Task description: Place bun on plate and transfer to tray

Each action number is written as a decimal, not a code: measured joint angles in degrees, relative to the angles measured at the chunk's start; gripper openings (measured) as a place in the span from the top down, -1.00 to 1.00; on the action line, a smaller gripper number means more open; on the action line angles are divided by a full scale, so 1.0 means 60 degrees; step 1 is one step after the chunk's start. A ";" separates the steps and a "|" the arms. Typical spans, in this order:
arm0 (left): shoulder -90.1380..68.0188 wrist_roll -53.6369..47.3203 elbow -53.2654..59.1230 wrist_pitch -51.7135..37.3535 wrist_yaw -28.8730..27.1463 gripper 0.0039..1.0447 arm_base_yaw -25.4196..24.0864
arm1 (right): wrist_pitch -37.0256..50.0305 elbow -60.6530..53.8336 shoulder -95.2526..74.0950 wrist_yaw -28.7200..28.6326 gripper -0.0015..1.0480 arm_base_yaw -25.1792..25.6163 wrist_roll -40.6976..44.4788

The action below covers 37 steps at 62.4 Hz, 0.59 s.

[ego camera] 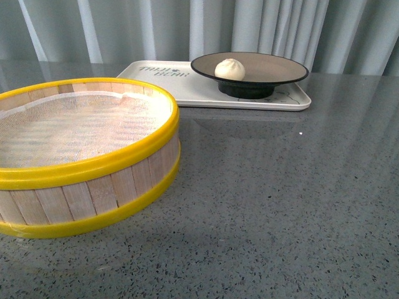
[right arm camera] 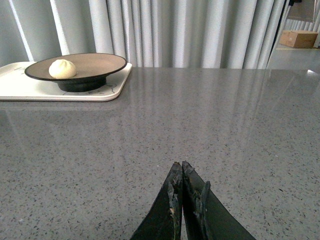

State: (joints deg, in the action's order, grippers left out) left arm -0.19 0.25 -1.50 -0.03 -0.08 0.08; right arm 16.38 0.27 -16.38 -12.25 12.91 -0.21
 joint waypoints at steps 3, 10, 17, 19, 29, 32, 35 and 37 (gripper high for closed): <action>0.0000 0.0000 0.0000 0.0000 0.0000 -0.88 0.0000 | -0.0197 0.0000 0.0208 0.0211 0.97 -0.0211 0.0000; 0.0000 0.0000 0.0004 0.0000 0.0000 -0.88 0.0000 | -0.0554 0.0000 0.0572 0.0557 0.97 -0.0586 0.0004; 0.0000 0.0000 0.0000 0.0000 0.0004 -0.88 0.0000 | -0.0987 0.0000 0.0984 0.1752 0.97 -0.1486 0.0004; 0.0000 0.0004 0.0004 0.0000 -0.0007 -0.88 0.0000 | -0.1213 0.0004 0.1213 0.1985 0.97 -0.1865 0.0000; 0.0000 0.0000 0.0000 0.0000 -0.0007 -0.88 0.0000 | -0.2681 0.0004 0.2681 0.2018 0.97 -0.2116 0.0011; 0.0000 0.0000 0.0000 0.0000 -0.0004 -0.88 0.0000 | -0.2710 0.0004 0.2681 0.2029 0.97 -0.2116 0.0011; 0.0000 0.0000 0.0000 0.0000 -0.0004 -0.88 0.0000 | -0.2718 0.0004 0.2681 0.2029 0.97 -0.2116 0.0011; -0.0004 0.0000 0.0000 0.0000 -0.0004 -0.88 0.0000 | -0.2718 0.0004 0.2681 0.2029 0.97 -0.2116 0.0011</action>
State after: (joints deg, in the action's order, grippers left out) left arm -0.21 0.25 -1.50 -0.03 -0.10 0.08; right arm 0.08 0.30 -0.30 -0.08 0.21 -0.14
